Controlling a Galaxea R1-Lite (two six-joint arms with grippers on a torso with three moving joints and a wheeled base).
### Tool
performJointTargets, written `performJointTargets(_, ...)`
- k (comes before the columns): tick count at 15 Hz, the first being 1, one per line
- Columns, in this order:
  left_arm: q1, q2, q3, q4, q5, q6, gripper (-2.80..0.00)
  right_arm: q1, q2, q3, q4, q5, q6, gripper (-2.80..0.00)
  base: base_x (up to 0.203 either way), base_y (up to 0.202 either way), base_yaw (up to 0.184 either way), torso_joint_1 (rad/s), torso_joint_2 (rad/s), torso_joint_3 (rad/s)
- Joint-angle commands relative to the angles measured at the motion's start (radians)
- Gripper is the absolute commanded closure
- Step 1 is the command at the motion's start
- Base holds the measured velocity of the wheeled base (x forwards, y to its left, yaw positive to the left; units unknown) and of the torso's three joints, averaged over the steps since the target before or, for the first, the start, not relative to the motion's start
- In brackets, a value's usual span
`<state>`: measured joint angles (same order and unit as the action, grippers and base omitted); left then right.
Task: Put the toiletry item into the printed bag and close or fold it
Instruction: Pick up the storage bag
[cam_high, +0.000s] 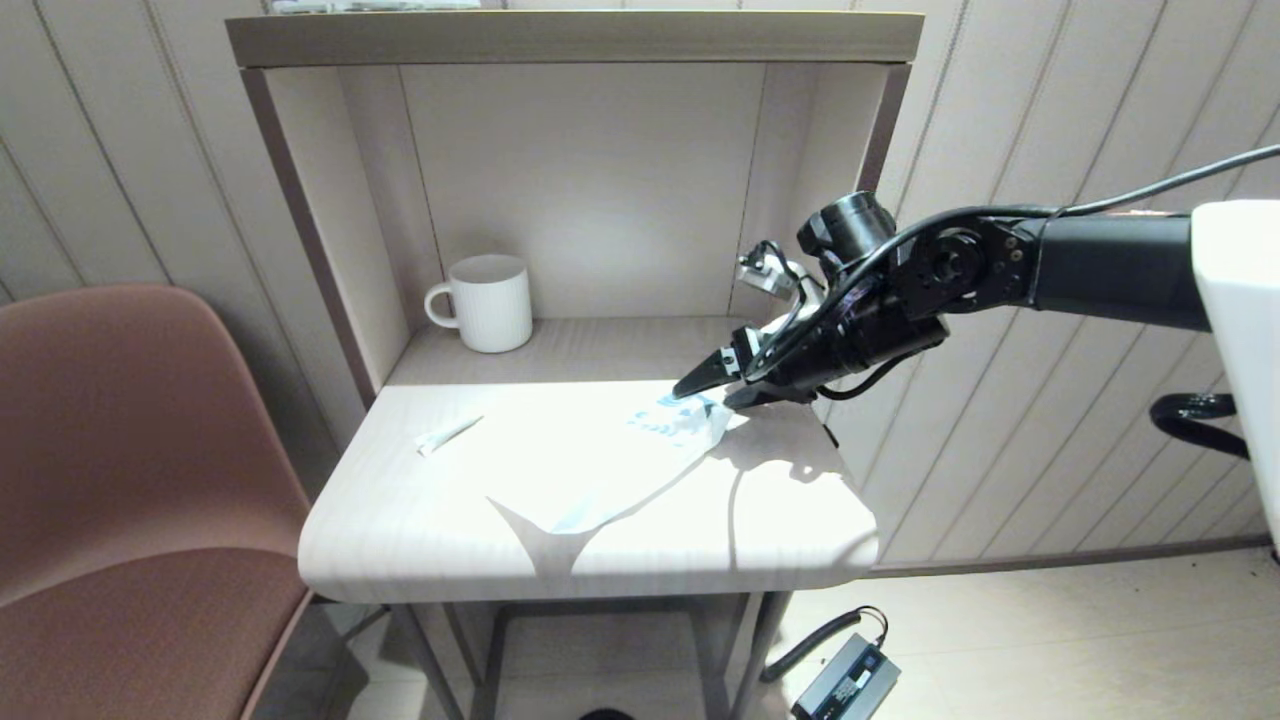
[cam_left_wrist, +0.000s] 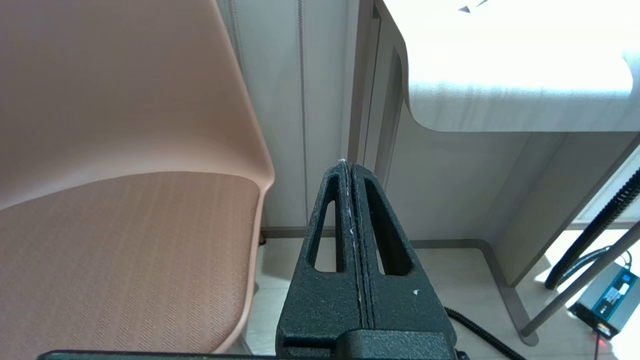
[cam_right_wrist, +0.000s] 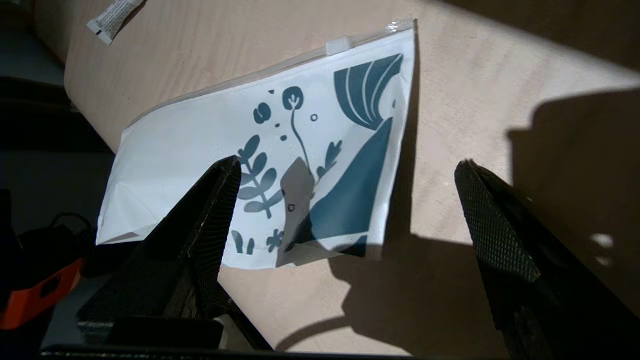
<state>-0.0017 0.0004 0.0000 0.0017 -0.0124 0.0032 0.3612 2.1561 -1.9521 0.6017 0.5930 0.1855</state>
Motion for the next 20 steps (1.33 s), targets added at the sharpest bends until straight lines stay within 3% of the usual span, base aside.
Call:
performJointTargets(1,0.000,0.000,0.000,0.000,0.001,0.000,0.00,0.013,0.022,0.001,0.011,0.026,0.005,-2.80,0.000,0.000,0.000,0.000,0.00,0.000)
performJointTargets(9,0.000,0.000,0.000,0.000,0.000,0.000,0.00,0.013,0.032,0.001,0.052,0.078,0.028,-2.80,0.000,0.000,0.000,0.000,0.00,0.000)
performJointTargets(12,0.000,0.000,0.000,0.000,0.000,0.000,0.00,0.010,0.031,0.001,0.078,0.155,0.028,-2.80,0.000,0.000,0.000,0.000,0.00,0.000)
performJointTargets(17,0.000,0.000,0.000,0.000,0.000,0.000,0.00,0.010,0.045,0.001,0.101,0.163,0.028,-2.80,0.000,0.000,0.000,0.000,0.00,0.000)
performJointTargets(18,0.000,0.000,0.000,0.000,0.001,0.000,0.00,0.008,0.049,0.001,0.101,0.163,0.028,0.00,0.000,0.000,0.000,0.000,0.00,0.000)
performJointTargets(20,0.000,0.000,0.000,0.000,0.000,0.000,0.00,0.005,0.050,0.001,0.102,0.165,0.027,0.00,0.000,0.000,0.000,0.000,0.00,0.000)
